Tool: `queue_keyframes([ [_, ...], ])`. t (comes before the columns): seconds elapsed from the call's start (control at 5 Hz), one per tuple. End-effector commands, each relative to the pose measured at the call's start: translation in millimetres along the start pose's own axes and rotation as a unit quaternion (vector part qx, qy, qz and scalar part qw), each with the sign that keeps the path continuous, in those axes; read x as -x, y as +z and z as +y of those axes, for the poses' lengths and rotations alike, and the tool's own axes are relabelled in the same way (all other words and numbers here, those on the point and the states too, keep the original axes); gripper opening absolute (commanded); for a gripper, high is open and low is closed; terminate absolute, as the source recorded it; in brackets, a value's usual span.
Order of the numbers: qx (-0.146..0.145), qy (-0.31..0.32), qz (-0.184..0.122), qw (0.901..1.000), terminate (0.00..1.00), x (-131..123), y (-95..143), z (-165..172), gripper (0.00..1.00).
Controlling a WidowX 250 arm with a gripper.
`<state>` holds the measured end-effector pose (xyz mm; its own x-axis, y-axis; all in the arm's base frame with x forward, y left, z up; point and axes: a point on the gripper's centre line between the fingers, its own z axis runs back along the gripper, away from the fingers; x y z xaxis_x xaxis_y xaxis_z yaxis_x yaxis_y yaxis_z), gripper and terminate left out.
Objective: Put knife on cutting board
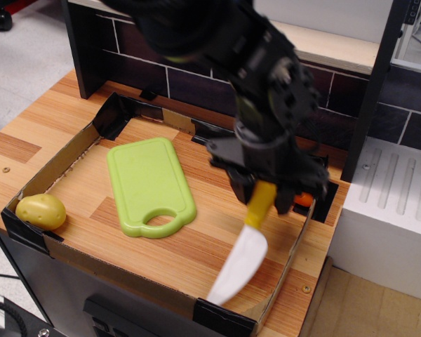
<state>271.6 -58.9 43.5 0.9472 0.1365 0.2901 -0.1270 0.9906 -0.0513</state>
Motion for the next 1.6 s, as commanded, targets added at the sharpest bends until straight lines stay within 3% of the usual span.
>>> queue_keyframes([
  [0.0,-0.015,0.11,-0.017,0.9937,0.0,-45,24,62,0.0],
  [0.2,-0.035,0.153,0.002,0.9876,0.0,-55,20,92,0.0],
  [0.6,-0.04,0.198,0.031,0.9788,0.0,-54,14,133,0.0],
  [0.8,-0.059,0.194,0.062,0.9773,0.0,-46,5,135,0.0],
  [1.0,-0.066,0.201,0.059,0.9755,0.0,-40,-1,139,0.0],
  [1.2,-0.086,0.219,0.073,0.9691,0.0,-40,-8,143,1.0],
  [1.4,-0.104,0.215,0.079,0.968,0.0,-41,-8,143,1.0],
])
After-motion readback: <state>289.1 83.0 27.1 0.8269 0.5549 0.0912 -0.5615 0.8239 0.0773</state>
